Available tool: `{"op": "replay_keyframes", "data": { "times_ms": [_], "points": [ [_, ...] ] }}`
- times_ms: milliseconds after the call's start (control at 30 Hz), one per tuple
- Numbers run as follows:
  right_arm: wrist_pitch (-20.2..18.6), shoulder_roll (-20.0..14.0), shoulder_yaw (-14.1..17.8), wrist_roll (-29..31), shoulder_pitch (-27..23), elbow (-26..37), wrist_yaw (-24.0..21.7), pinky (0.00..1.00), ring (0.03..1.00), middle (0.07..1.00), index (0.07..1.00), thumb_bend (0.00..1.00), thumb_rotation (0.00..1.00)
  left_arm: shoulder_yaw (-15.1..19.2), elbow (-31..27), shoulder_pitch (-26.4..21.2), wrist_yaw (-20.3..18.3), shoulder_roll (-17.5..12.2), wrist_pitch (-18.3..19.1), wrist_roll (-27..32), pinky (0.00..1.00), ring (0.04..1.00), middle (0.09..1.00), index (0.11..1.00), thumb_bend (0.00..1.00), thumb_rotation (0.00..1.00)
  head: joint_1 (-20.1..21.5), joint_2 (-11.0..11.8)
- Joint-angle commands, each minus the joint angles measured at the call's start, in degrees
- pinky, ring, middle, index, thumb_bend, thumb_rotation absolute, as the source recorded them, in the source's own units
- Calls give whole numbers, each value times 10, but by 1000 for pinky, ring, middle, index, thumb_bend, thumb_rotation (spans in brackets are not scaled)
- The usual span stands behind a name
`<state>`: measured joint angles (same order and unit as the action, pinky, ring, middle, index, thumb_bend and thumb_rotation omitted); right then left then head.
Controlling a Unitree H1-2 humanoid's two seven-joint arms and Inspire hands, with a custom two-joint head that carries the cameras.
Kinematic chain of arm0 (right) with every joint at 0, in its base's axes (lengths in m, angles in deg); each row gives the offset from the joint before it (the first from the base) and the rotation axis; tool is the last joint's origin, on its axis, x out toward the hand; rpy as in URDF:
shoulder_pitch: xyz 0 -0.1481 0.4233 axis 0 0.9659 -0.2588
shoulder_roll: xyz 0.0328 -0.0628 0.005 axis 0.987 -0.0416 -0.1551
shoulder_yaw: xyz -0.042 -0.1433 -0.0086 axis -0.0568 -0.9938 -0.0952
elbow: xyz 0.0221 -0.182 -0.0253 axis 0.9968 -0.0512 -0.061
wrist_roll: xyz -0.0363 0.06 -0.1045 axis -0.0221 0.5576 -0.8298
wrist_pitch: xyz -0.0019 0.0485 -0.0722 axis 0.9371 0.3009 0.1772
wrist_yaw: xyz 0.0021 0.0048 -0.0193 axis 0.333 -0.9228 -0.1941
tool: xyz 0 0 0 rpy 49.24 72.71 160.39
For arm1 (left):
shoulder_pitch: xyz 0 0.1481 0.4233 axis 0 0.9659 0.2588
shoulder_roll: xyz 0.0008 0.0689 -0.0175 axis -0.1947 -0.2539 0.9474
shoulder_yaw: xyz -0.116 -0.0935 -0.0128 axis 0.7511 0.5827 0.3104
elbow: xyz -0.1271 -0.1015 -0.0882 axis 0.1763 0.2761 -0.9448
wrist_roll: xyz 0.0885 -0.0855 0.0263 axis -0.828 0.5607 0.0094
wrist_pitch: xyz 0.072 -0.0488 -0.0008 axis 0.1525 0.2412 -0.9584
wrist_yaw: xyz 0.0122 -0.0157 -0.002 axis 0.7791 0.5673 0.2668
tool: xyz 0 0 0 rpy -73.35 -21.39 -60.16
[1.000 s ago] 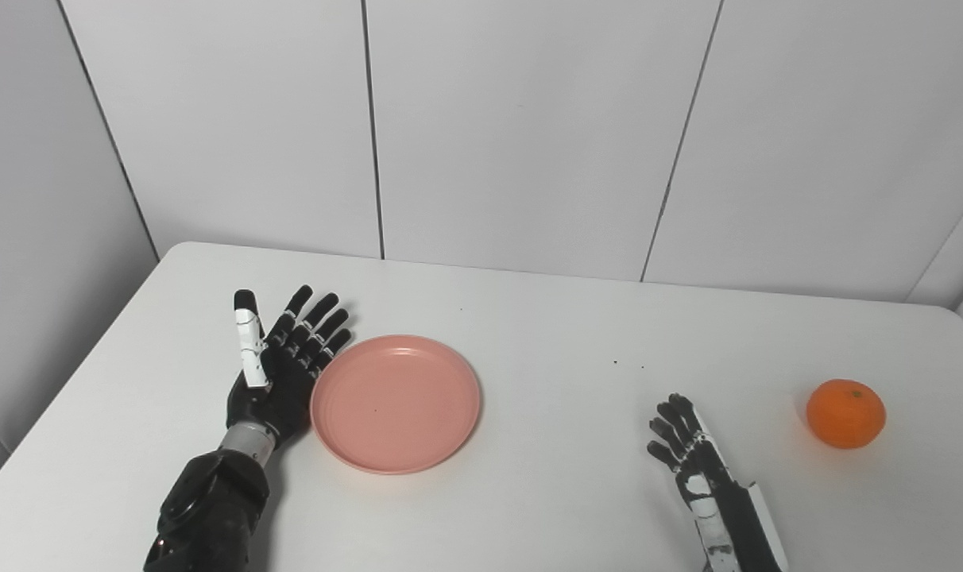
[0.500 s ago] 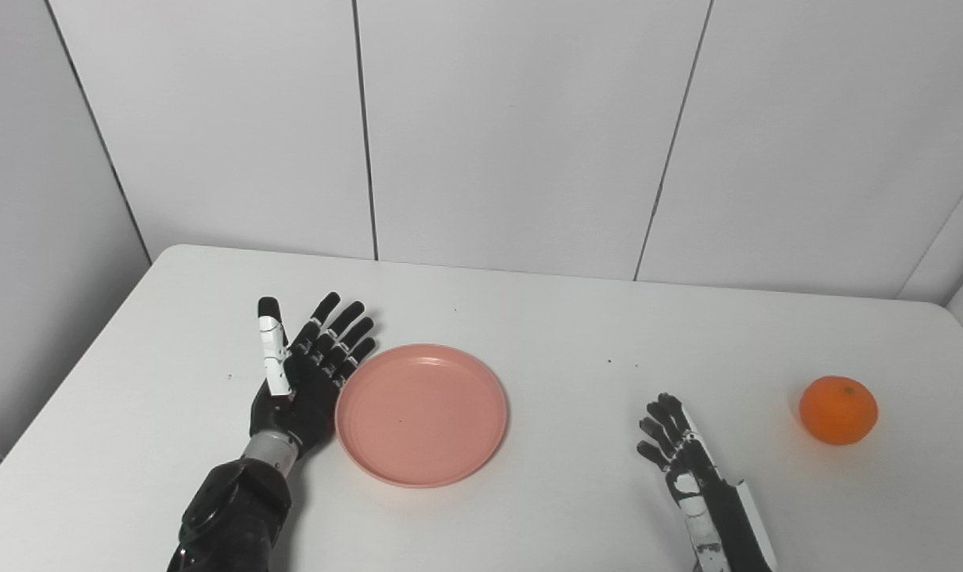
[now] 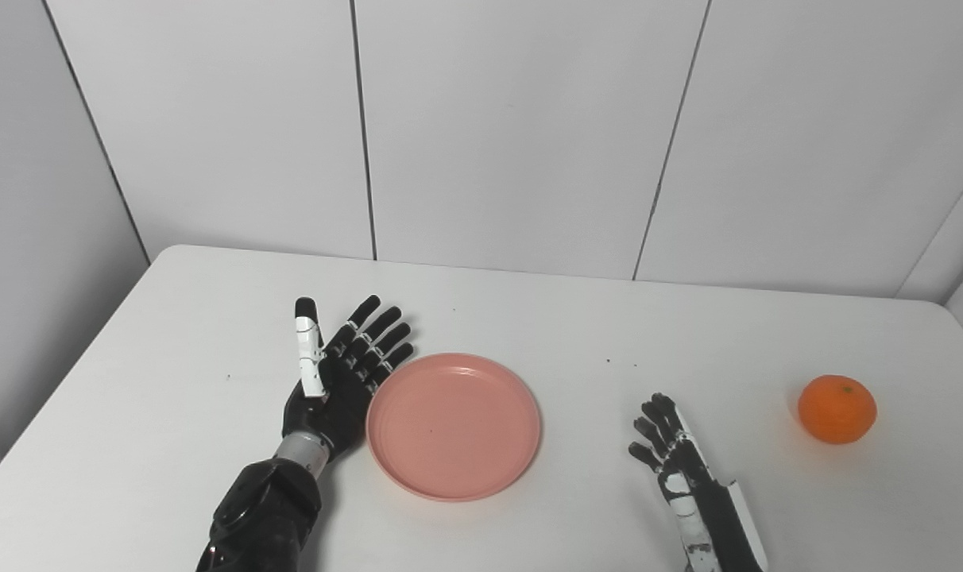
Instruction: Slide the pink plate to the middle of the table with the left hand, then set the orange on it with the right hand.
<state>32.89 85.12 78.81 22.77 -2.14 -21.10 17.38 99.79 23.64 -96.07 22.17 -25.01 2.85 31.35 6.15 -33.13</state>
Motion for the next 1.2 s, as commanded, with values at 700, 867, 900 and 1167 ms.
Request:
{"op": "replay_keyframes", "data": {
  "times_ms": [700,867,900,1167],
  "points": [
    [17,58,-11,-54,29,-41,73,917,952,936,941,785,935,-10,7,5,4,14,30,0,895,857,843,881,840,966,63,-10],
    [23,71,-9,-67,28,-44,94,935,960,960,963,770,962,-12,12,3,-6,8,30,3,920,879,864,904,844,967,70,-13],
    [24,72,-8,-70,27,-45,99,937,961,964,965,770,966,-11,12,2,-6,9,32,5,922,881,866,906,844,967,75,-14],
    [21,90,-7,-90,22,-51,133,955,977,988,983,760,996,-1,22,-2,-20,2,37,21,942,874,856,897,836,946,98,-16]
  ]
}}
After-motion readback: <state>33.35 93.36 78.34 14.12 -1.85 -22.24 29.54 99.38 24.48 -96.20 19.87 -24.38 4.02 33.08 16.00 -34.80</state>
